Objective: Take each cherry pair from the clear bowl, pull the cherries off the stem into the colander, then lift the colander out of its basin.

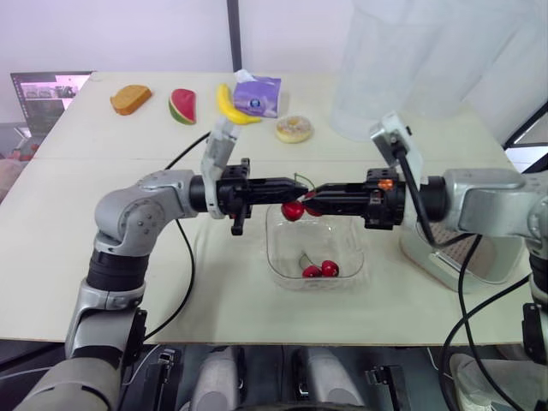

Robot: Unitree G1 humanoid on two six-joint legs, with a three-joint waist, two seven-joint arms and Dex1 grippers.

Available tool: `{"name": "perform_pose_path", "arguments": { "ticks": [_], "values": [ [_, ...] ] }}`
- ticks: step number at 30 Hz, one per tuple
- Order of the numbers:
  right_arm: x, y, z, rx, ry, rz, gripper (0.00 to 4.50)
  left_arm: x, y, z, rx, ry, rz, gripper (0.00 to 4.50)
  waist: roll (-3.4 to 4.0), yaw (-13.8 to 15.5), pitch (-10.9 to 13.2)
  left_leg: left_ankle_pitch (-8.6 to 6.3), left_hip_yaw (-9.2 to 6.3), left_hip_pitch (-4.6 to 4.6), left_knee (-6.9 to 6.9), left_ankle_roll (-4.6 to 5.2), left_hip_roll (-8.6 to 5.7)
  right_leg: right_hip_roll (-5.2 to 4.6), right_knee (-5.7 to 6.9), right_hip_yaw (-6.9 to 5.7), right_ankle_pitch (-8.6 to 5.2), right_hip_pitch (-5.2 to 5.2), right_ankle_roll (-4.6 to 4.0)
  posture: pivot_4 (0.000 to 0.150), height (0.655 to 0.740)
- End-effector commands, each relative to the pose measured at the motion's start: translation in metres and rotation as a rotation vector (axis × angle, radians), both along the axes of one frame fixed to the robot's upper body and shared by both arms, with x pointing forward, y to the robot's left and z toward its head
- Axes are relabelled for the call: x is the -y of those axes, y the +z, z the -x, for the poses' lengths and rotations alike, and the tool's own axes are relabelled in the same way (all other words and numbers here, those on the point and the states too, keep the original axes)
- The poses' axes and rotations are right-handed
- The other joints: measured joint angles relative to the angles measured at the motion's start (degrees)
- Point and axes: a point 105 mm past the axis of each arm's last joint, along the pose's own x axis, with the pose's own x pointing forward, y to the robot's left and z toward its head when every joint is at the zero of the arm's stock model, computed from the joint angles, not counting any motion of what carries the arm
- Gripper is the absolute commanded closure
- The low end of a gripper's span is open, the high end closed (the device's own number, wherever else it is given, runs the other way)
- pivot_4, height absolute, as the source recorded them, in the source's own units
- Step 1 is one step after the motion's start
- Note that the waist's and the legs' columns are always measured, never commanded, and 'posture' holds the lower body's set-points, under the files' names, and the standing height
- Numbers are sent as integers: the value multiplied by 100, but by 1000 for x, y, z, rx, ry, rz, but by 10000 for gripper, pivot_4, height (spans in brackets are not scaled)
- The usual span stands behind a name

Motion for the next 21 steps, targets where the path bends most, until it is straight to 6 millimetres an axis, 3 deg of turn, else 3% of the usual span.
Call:
{"name": "perform_pose_path", "arguments": {
  "ticks": [1, 4, 7, 10, 21],
  "values": [
    [-1, 9, 5, 34, 18, -13, 41027, 2, 7, 4, 38, -7, 12, 45000, 0, 0, 0, 0, 0, 0, 0, 0, 0, 0, 0, 0, 0, 0, 0, 1500, 7400],
    [-1, 9, 5, 34, 19, -13, 41027, 2, 7, 3, 37, -3, 9, 45000, 0, 1, 0, 0, 0, 0, 0, 0, 0, 0, 0, 0, 0, 0, 0, 1500, 7400],
    [0, 9, 5, 33, 18, -12, 41050, 1, 6, 2, 2, -6, 0, 36204, 0, 0, 0, 0, 0, 0, 0, 0, 0, 0, 0, 0, 0, 0, 0, 1500, 7400],
    [0, 8, 5, 31, 14, -10, 41050, -2, 9, 3, -43, -26, 3, 21497, 0, -2, 0, 0, 0, 0, 0, 0, 0, 0, 0, 0, 0, 0, 0, 1500, 7400],
    [0, 8, 7, 32, 26, -6, 41050, -3, 17, -5, -185, -29, 57, 21497, 0, 5, 0, 0, 0, 0, 0, 0, 0, 0, 0, -1, 0, 0, 0, 1500, 7400]
  ]
}}
